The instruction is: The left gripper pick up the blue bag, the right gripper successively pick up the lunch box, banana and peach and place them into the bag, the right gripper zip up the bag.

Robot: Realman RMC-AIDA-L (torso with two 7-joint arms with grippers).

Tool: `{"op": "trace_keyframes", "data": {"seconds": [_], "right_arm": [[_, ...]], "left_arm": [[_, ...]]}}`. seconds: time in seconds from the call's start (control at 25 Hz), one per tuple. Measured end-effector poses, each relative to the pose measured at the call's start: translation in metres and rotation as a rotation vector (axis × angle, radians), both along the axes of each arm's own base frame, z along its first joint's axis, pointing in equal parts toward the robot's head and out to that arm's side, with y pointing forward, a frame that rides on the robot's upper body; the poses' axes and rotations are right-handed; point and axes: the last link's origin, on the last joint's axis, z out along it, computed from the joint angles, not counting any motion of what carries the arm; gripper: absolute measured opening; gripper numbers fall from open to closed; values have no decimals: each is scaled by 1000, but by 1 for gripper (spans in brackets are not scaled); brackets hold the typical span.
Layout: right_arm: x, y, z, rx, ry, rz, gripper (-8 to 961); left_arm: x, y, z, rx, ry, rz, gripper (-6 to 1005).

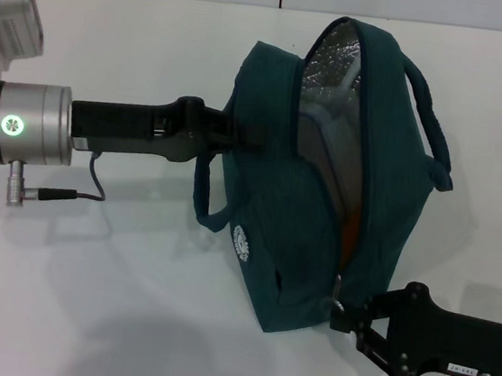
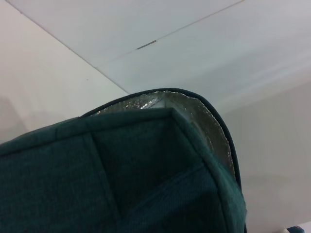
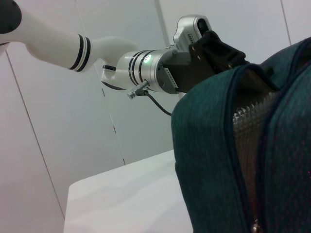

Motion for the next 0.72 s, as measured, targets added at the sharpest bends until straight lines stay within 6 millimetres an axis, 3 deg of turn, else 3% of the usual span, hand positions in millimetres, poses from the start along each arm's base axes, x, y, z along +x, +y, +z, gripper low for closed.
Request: {"op": "trace_keyframes", "data": {"seconds": [0.32, 0.72], "right_arm": [[1, -1, 1, 7, 3, -6, 52], [6, -7, 12, 60, 63, -38, 12]], "left_arm": [[0, 0, 0, -1, -1, 0, 85], [-1, 0, 0, 0, 0, 1, 86]]}}
